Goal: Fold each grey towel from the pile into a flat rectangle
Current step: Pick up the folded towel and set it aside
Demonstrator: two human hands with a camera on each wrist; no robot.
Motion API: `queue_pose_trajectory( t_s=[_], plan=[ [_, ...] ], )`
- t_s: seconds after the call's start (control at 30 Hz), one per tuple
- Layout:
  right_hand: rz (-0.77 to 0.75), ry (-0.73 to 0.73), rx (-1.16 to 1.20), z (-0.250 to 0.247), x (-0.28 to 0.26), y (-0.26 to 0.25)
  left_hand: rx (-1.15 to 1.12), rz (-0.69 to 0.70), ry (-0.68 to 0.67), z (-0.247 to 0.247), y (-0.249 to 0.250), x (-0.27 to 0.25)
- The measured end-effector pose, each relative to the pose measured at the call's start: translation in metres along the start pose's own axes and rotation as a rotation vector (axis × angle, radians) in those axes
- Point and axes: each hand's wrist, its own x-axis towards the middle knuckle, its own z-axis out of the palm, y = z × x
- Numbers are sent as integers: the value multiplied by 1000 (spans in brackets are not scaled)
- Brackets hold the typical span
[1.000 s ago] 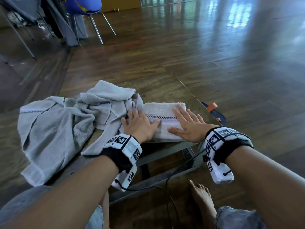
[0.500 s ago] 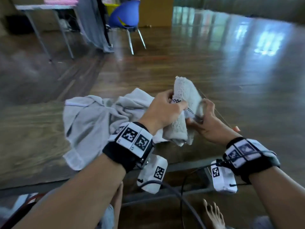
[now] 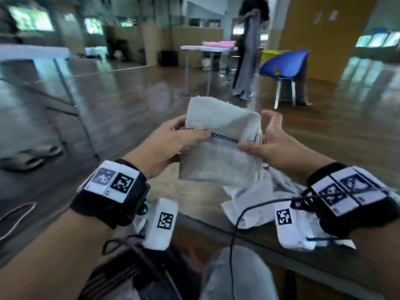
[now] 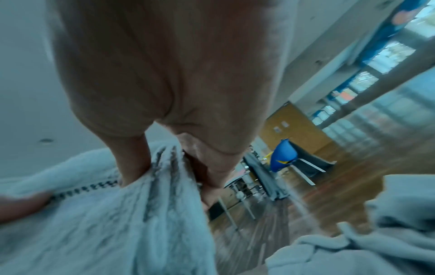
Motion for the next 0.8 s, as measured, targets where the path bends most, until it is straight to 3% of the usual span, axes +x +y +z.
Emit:
queue_pose_trajectory(
  t_s=[0.17, 0.37, 0.57, 0.67, 0.8],
  plan=[
    [-29, -290, -172, 130, 33, -35, -55, -124, 237, -108, -61, -78],
    [115, -668, -243, 285, 30, 12, -188, -433, 485, -166, -185, -158],
    [320, -703, -327, 368, -9, 115, -273, -765, 547, -160, -308, -188],
    [432, -750, -321, 379, -34, 163, -230, -905, 504, -141, -359, -189],
    [527, -692, -394, 378, -45, 200, -88, -1059, 465, -112, -412, -178]
  ],
)
